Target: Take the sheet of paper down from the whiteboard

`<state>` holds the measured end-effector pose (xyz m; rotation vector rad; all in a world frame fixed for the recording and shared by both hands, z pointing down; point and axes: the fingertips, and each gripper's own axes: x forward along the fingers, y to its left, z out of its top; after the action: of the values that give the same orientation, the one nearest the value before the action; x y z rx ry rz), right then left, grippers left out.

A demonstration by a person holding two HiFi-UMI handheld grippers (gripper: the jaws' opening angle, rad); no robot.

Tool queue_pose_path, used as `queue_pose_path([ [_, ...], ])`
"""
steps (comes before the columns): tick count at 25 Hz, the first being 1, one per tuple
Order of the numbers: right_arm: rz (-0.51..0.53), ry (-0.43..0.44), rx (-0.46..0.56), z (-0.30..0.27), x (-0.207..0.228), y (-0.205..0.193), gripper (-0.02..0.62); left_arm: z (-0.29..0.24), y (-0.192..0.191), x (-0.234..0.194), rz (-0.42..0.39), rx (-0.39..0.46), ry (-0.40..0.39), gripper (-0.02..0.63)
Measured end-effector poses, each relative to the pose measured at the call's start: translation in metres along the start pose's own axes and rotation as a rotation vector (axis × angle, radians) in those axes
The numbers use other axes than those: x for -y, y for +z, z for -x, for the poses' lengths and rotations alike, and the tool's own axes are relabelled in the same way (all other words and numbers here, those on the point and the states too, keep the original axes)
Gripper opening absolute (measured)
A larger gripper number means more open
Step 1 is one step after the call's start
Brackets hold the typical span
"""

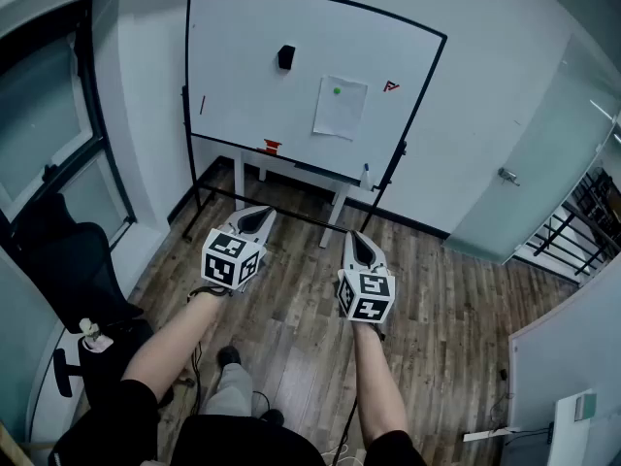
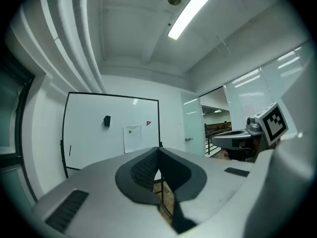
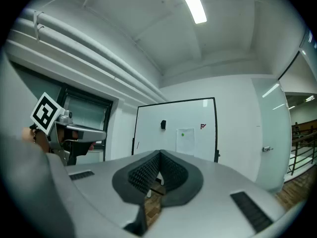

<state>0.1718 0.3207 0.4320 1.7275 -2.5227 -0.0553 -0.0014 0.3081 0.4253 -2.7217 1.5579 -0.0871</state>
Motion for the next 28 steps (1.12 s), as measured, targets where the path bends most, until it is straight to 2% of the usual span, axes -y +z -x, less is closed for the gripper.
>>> queue_pose_path([
  [6,-0.002,0.004,0.002,-0.007,0.003,0.0,0.025,-0.005,0.001,0.002,-0.009,-0.005,-0.016,0.021],
  [13,0.006,-0.004,0.004,-0.042,0.008,-0.002,0.025,-0.032,-0.004,-0.026,0.002,-0.004,-0.015,0.021],
  [20,0.005,-0.013,-0.005,-0.116,0.019,-0.001,0.025,-0.09,-0.003,-0.075,0.019,0.008,-0.041,0.021],
  [28,0.015,-0.029,0.004,-0.23,0.024,0.011,0.025,-0.171,0.001,-0.157,0.017,0.02,-0.071,0.021],
])
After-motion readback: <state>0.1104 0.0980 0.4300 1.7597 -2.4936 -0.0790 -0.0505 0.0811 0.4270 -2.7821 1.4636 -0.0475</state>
